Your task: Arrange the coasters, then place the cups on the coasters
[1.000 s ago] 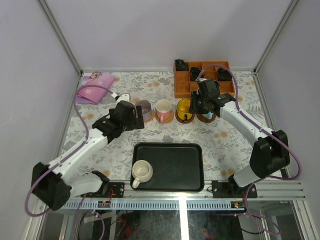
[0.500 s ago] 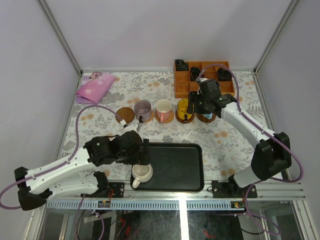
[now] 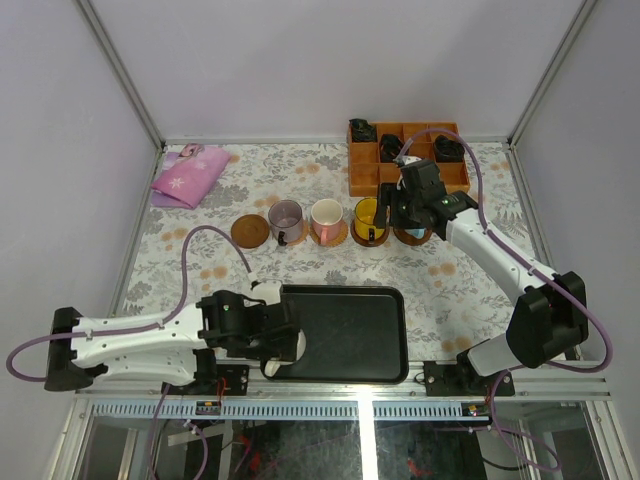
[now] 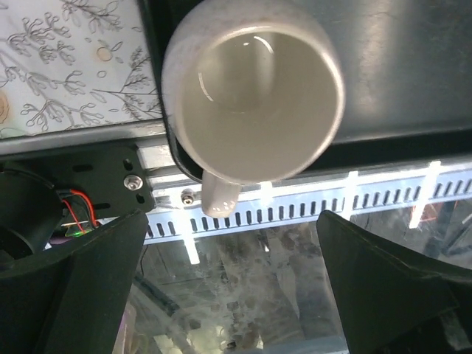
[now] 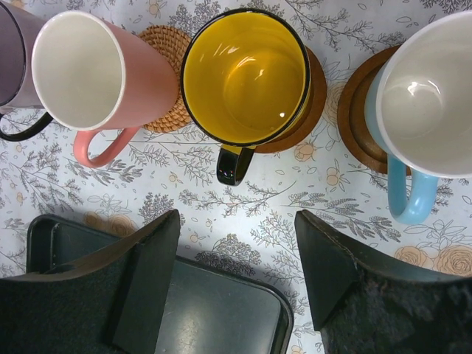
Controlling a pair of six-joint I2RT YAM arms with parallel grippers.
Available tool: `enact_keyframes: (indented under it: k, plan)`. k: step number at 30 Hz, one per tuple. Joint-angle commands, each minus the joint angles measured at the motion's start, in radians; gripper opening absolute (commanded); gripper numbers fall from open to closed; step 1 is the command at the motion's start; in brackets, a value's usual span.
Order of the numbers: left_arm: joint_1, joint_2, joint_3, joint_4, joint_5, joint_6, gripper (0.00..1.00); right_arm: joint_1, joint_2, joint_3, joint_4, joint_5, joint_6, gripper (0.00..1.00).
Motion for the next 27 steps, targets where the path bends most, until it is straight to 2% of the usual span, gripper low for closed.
enact_keyframes:
  k: [1,8,11,15,20,24,27]
  plan:
    - [-0.014,-0.040,-0.073,-0.017,-0.050,-0.109,0.95,-0.006,-0.035,-0.011,0.033,-0.023,-0.001,0.71]
    - [-0.017,-0.079,-0.193,0.162,-0.046,-0.079,0.77,-0.006,-0.041,-0.015,0.024,-0.016,-0.008,0.71]
    - [-0.017,-0.044,-0.222,0.220,-0.043,-0.043,0.66,-0.005,-0.038,-0.015,0.025,-0.022,-0.008,0.71]
    - [-0.016,0.017,-0.222,0.293,-0.052,0.023,0.60,-0.006,-0.037,-0.019,0.028,-0.034,-0.008,0.71]
    - [-0.016,0.083,-0.221,0.363,-0.051,0.079,0.46,-0.005,-0.045,-0.034,0.027,-0.036,-0.007,0.71]
    - [-0.016,0.113,-0.210,0.368,-0.075,0.099,0.22,-0.005,-0.047,-0.038,0.022,-0.040,-0.008,0.70]
    - [-0.017,0.124,-0.206,0.369,-0.083,0.100,0.09,-0.006,-0.050,-0.040,0.020,-0.039,-0.008,0.70]
